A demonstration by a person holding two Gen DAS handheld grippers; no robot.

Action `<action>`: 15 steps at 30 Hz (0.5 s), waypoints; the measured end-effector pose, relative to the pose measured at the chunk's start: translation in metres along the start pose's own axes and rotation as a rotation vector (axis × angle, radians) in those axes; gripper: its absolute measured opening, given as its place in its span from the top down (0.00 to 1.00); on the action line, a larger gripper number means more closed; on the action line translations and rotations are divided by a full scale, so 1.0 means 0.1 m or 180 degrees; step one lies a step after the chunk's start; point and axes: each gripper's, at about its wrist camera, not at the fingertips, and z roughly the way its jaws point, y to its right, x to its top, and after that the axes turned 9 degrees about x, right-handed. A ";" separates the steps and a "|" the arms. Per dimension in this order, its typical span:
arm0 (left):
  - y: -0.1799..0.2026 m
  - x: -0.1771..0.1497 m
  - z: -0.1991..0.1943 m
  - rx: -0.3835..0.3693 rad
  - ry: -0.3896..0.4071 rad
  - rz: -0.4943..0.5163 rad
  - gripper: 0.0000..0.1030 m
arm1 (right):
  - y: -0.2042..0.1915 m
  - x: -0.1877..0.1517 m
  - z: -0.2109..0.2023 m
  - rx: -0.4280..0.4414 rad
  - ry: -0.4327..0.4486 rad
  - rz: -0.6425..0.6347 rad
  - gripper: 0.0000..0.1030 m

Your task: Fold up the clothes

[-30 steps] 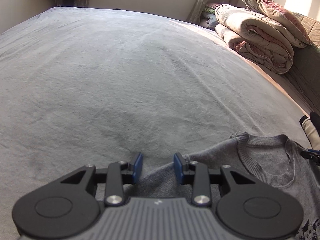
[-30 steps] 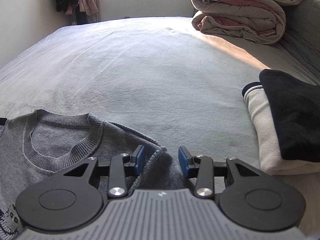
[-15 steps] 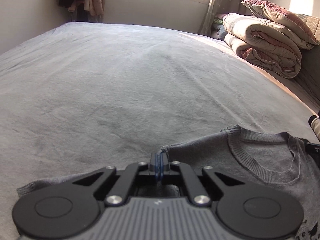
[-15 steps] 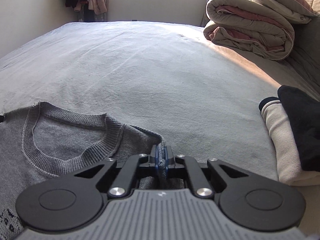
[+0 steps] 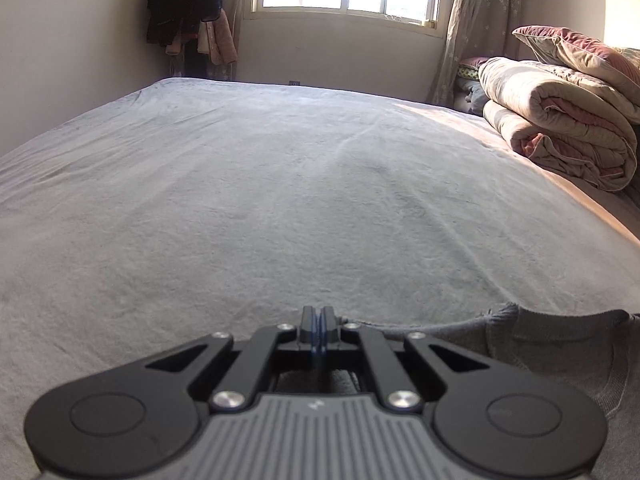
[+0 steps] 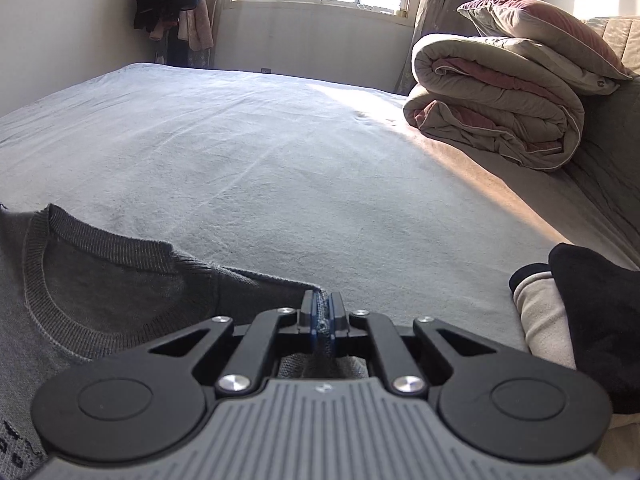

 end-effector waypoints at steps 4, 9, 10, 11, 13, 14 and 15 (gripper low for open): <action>0.12 -0.09 0.17 0.0061 -0.0024 0.0050 0.99 | 0.05 -0.05 0.19 -0.0087 -0.0083 0.0037 0.94; 0.12 -0.20 0.24 0.0028 -0.0012 0.0021 0.98 | 0.08 -0.09 0.30 -0.0105 -0.0145 0.0020 0.94; 0.09 -0.20 0.23 0.0008 -0.0013 0.0010 0.98 | 0.08 -0.09 0.31 -0.0107 -0.0153 0.0005 0.94; 0.07 -0.19 0.22 -0.0029 -0.0031 -0.0017 0.98 | 0.08 -0.08 0.31 -0.0104 -0.0161 -0.0006 0.94; 0.02 -0.17 0.19 -0.0111 -0.0082 -0.0062 0.96 | 0.10 -0.06 0.27 -0.0028 -0.0150 0.0051 0.92; 0.00 -0.15 0.17 -0.0154 -0.0105 -0.0084 0.95 | 0.12 -0.03 0.24 0.0045 -0.0133 0.0119 0.91; -0.01 -0.15 0.15 -0.0215 -0.0109 -0.0098 0.91 | 0.14 -0.01 0.21 0.0118 -0.0115 0.0188 0.86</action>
